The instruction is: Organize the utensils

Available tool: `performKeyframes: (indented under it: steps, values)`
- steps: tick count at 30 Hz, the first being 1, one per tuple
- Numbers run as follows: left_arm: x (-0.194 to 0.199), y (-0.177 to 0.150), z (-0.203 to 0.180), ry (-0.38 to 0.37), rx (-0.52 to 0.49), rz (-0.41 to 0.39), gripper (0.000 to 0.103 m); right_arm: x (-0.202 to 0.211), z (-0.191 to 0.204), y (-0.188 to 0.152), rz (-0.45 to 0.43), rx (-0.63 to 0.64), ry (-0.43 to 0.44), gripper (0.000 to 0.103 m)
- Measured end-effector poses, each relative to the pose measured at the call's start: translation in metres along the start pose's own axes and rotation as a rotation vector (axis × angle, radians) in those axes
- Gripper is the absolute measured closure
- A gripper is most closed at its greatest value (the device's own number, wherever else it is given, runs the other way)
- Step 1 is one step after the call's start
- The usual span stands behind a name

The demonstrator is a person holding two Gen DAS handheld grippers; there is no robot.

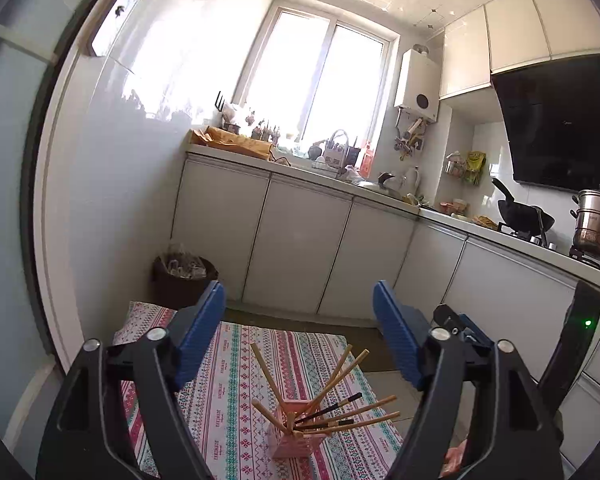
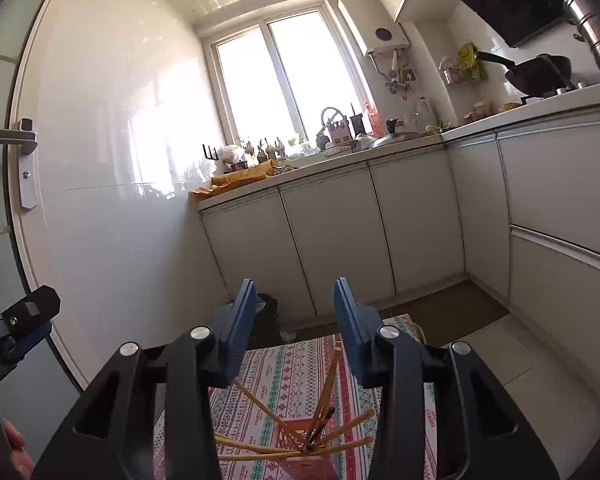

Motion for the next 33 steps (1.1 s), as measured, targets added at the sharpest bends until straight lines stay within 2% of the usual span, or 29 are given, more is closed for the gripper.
performKeyframes:
  steps: [1, 2, 4, 7, 10, 14, 24, 29, 33]
  values:
    - [0.007, 0.002, -0.005, 0.004, -0.004, 0.001, 0.011, 0.014, -0.002, 0.006, -0.016, -0.008, -0.005, 0.036]
    - [0.015, 0.003, -0.009, 0.013, -0.004, -0.001, 0.007, 0.026, -0.004, 0.011, -0.031, -0.017, -0.012, 0.027]
    - [0.031, 0.005, -0.018, 0.031, -0.014, -0.003, 0.007, 0.051, -0.007, 0.021, -0.056, -0.024, -0.022, 0.024]
    - [0.049, 0.005, -0.033, 0.038, -0.041, 0.028, 0.007, 0.081, -0.009, 0.028, -0.045, -0.017, -0.062, 0.010]
    - [0.064, 0.003, -0.047, 0.066, -0.082, 0.065, 0.007, 0.108, -0.012, 0.030, -0.041, -0.011, -0.106, 0.007]
    - [0.091, 0.002, -0.057, 0.115, -0.105, 0.053, 0.007, 0.139, -0.018, 0.030, -0.057, 0.014, -0.188, 0.007]
    - [0.143, -0.014, -0.063, 0.241, -0.182, 0.090, 0.007, 0.182, -0.025, 0.007, 0.085, 0.059, -0.256, 0.007]
    - [0.161, -0.023, -0.063, 0.264, -0.194, 0.124, 0.007, 0.200, -0.024, -0.003, 0.147, 0.062, -0.259, 0.007]
    - [0.170, -0.027, -0.063, 0.254, -0.180, 0.140, 0.007, 0.214, -0.022, -0.006, 0.157, 0.058, -0.258, 0.007]
Point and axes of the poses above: each gripper's, at about its wrist camera, not at the fingertips, and x roughly against the way its jaws point, z to its left, y to its top, the point moved 9 cm from there along -x, roughly the way its jaws point, and after that the axes turned 13 degrees about -x, right-handed, at the moved point
